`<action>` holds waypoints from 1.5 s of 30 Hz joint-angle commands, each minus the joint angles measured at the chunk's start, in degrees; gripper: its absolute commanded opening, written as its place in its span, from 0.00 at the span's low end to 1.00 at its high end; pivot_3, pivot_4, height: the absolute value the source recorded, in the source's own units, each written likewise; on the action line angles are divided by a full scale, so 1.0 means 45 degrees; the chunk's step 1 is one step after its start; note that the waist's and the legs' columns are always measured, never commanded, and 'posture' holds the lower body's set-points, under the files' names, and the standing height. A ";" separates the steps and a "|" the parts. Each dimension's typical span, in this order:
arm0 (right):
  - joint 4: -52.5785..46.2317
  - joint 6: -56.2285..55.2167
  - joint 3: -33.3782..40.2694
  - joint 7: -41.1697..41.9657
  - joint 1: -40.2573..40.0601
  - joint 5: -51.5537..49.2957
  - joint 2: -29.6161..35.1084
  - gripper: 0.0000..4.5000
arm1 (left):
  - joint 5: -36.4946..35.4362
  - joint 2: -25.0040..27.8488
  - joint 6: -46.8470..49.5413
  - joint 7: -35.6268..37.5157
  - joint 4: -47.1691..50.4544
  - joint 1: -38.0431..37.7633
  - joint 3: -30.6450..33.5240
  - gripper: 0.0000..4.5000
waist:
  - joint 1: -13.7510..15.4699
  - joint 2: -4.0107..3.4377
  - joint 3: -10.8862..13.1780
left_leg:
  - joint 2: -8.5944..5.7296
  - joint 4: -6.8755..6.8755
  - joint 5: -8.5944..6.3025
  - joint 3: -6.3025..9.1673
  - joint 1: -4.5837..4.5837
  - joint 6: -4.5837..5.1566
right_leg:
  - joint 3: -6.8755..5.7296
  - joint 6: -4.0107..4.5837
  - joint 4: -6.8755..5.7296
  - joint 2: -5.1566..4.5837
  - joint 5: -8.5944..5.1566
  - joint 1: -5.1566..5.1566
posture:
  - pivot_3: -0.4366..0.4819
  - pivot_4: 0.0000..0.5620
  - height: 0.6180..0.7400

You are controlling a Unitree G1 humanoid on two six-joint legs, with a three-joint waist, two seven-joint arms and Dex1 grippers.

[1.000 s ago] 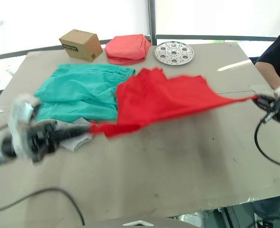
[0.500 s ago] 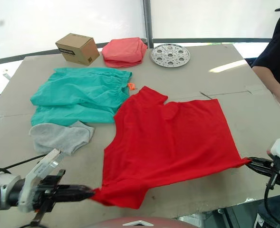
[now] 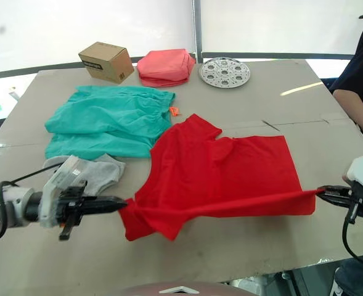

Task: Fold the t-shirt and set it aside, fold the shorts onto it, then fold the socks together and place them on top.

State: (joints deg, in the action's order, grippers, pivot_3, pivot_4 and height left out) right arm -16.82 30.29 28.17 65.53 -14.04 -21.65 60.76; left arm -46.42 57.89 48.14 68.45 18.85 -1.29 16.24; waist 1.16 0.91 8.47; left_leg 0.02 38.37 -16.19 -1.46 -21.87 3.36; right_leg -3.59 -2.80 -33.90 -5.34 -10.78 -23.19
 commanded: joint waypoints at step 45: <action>0.0414 0.0608 -0.1758 0.1264 -0.0352 0.0605 0.1065 0.02 | 0.1333 0.0042 0.0470 -0.0372 -0.1430 0.0722 -0.1685 0.00 | -0.0012 0.0038 -0.0002 | 0.0055 0.0002 -0.0028 -0.0025 -0.0005 -0.0026 | 0.0046 0.0040 -0.0002 0.0070 0.0005 -0.0039 | 0.48 0.27 1.00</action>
State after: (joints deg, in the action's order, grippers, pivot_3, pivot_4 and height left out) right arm -16.10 34.18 20.94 71.62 -16.78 -19.78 64.60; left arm -41.09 58.13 51.27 66.96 12.42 1.80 8.46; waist 1.11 1.08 8.46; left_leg 0.27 38.38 -16.31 -1.58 -21.91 3.24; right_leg -3.38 -2.62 -33.90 -5.04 -10.76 -23.38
